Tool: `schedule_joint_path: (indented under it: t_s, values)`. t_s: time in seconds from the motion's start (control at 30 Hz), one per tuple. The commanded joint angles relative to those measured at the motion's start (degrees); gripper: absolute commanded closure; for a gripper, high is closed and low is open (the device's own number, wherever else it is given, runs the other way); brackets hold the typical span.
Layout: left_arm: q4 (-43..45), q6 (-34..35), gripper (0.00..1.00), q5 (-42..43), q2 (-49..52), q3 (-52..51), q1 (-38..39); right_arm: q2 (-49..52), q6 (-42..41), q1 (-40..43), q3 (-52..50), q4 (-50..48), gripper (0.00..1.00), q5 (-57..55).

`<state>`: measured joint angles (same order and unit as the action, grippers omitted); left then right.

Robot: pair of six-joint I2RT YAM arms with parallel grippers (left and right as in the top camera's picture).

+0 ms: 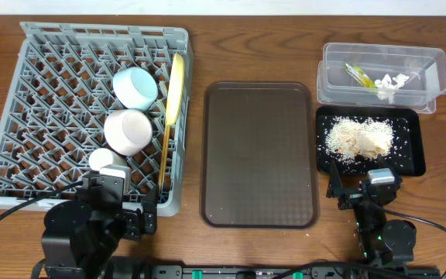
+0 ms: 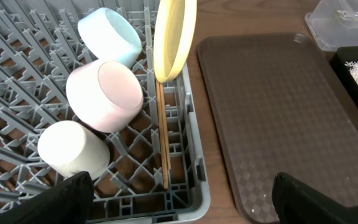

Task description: Sort waste into correct bins and load items into the dishwasher

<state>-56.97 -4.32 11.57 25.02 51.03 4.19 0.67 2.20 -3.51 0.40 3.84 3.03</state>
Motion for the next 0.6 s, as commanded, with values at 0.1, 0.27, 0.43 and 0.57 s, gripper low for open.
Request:
schedule_joint_path:
  t_s: [0.1, 0.27, 0.43, 0.57]
  values:
    - [0.0, -0.09, 0.07, -0.7, -0.09, -0.09, -0.2, -0.35, 0.87, 0.33, -0.09, 0.2, 0.01, 0.63]
    - [-1.07, -1.03, 0.08, -1.42, -0.94, -0.15, -0.7, -0.35, 0.87, 0.33, -0.09, 0.2, 0.01, 0.63]
    - [0.24, -0.98, 0.07, -1.79, -3.96, -3.89, -3.72, -0.35, 0.87, 0.33, -0.09, 0.2, 0.01, 0.63]
    - [8.96, -0.46, 0.08, -1.77, -9.88, -14.34, -5.73, -0.35, 0.87, 0.33, -0.09, 0.2, 0.01, 0.63]
